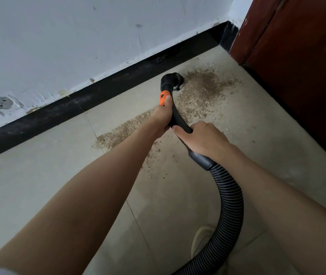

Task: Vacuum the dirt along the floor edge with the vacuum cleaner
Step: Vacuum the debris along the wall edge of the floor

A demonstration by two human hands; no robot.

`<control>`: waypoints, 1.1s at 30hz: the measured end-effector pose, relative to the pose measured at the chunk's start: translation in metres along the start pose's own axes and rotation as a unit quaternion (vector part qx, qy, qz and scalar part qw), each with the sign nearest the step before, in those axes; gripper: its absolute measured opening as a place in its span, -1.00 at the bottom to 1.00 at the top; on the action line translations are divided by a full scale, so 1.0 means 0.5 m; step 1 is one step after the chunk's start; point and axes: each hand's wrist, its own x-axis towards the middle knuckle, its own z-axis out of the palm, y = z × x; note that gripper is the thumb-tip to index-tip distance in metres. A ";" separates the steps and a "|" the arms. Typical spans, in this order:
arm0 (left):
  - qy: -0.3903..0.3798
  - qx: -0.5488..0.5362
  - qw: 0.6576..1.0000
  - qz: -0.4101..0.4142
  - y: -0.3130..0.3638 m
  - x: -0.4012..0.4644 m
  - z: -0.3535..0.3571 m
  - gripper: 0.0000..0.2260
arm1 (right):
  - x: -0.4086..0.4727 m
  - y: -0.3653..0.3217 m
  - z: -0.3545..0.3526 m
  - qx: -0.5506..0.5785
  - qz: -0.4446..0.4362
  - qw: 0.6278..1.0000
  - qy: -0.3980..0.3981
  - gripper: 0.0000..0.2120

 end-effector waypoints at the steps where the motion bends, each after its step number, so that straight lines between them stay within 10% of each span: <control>1: 0.000 0.004 1.000 -0.003 0.001 0.001 -0.003 -0.55 | 0.002 -0.001 0.001 0.007 -0.002 1.000 -0.001 -0.44; 17: 0.164 -0.180 0.968 -0.058 -0.164 -0.178 -0.269 -0.42 | -0.099 -0.193 0.142 -0.136 -0.162 0.971 -0.114 -0.40; 33: 0.167 -0.264 0.947 -0.070 -0.259 -0.348 -0.339 -0.49 | -0.230 -0.248 0.210 -0.165 -0.201 0.951 -0.166 -0.41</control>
